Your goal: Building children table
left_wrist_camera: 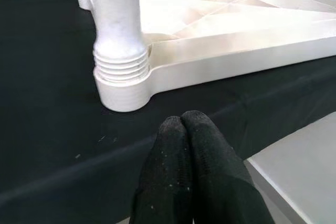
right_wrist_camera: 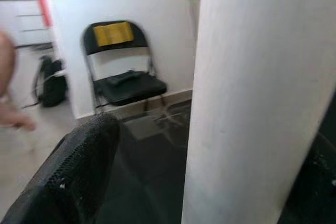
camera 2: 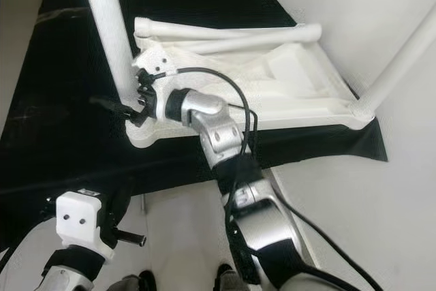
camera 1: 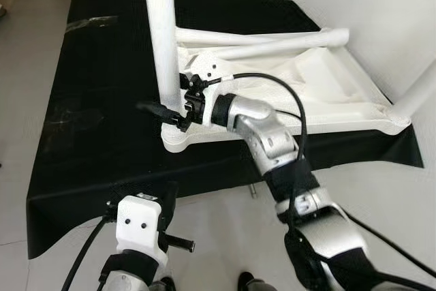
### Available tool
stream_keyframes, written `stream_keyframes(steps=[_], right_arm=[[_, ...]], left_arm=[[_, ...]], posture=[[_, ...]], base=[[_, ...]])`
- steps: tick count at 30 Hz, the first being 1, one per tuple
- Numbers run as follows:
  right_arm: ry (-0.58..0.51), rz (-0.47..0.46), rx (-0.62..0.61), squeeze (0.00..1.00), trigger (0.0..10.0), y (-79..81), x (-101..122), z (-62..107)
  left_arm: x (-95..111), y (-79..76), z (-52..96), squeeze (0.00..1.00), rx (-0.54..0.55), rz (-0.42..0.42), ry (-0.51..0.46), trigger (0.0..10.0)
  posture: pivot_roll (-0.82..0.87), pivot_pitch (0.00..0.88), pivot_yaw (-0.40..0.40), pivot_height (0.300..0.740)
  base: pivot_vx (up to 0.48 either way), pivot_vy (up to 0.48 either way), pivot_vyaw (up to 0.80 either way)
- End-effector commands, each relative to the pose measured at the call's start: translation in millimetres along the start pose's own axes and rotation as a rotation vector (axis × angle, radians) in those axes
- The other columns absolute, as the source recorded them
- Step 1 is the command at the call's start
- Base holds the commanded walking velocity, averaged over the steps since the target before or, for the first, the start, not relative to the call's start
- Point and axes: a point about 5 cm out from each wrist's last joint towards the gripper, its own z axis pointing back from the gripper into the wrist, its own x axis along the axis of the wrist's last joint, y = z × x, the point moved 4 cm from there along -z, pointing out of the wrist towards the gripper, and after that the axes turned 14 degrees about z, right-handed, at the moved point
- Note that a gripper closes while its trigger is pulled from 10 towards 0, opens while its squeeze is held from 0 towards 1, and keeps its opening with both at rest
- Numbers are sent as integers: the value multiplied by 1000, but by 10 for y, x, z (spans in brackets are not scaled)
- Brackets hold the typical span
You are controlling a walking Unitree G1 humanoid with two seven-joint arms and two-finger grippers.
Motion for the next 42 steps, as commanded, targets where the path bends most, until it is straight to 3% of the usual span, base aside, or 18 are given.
stream_keyframes(steps=[1, 7, 8, 9, 16, 23, 24, 26, 28, 29, 30, 31, 32, 33, 34, 37, 41, 42], right_arm=[[11, 35, 79, 0, 10000, 71, -2, -55], [14, 44, 125, 0, 10000, 18, 2, -107], [7, 37, 139, 0, 2118, 20, 0, -120], [1, 27, 158, 0, 0, 42, -7, -130], [-31, -10, 260, 0, 0, 175, -65, -125], [-30, -5, 229, 0, 0, 87, -72, -82], [49, -11, 57, 0, 0, -100, -191, -3], [49, -11, 57, 0, 0, -100, -191, -3], [98, -18, -27, 0, 0, -176, -276, 61], [173, -55, -185, 0, 0, -257, -428, 165], [173, -55, -185, 0, 0, -257, -428, 165], [274, -189, -423, 0, 0, -97, -717, 320], [370, -289, -563, 0, 0, 151, -909, 491], [370, -289, -563, 0, 0, 151, -909, 491], [437, -321, -641, 0, 0, 408, -975, 602], [448, -308, -662, 0, 0, 596, -891, 546], [410, -262, -616, 0, 0, 578, -770, 357], [371, -266, -587, 0, 588, 537, -725, 260]], left_arm=[[-10, -25, 37, 0, 5, 6, 12, 10000], [-7, -51, 74, 0, 5, 8, 18, 10000], [-6, -55, 85, 0, 5, 8, 20, 10000], [-4, -58, 97, 0, 6, 8, 21, 10000], [9, -75, 137, 0, 8, 7, 28, 10000], [19, -85, 160, 0, 7, 9, 33, 10000], [23, -96, 172, 0, 4, 13, 37, 10000], [23, -96, 172, 0, 4, 13, 37, 10000], [26, -101, 179, 0, 3, 14, 38, 10000], [29, -104, 190, 0, 2, 15, 40, 10000], [29, -104, 190, 0, 2, 15, 40, 10000], [35, -101, 202, 0, 3, 16, 43, 10000], [46, -95, 207, 0, 3, 16, 43, 10000], [46, -95, 207, 0, 3, 16, 43, 10000], [51, -94, 205, 0, 2, 16, 45, 10000], [50, -94, 194, 0, -4, 13, 49, 10000], [40, -90, 184, 0, -8, 14, 51, 10000], [35, -88, 175, 0, -9, 15, 52, 10000]], posture=[[51, 266, -51, 740], [63, 279, -52, 740], [67, 282, -52, 740], [68, 286, -52, 740], [76, 304, -44, 740], [71, 317, -42, 740], [64, 333, -44, 740], [64, 333, -44, 740], [61, 341, -50, 740], [57, 350, -54, 740], [57, 350, -54, 740], [43, 357, -51, 740], [40, 363, -39, 740], [40, 363, -39, 740], [35, 371, -34, 740], [37, 363, -28, 740], [34, 353, -28, 740], [35, 349, -30, 740]], base=[[0, 0, 0], [0, 0, 0], [0, 0, 0], [0, 0, 0], [0, 0, 0], [0, 0, 0], [0, 0, 0], [0, 0, 0], [0, 0, 0], [0, 0, 0], [0, 0, 0], [0, 0, 0], [0, 0, 0], [0, 0, 0], [0, 0, 0], [0, 0, 0], [0, 0, 0], [0, 0, 0]])
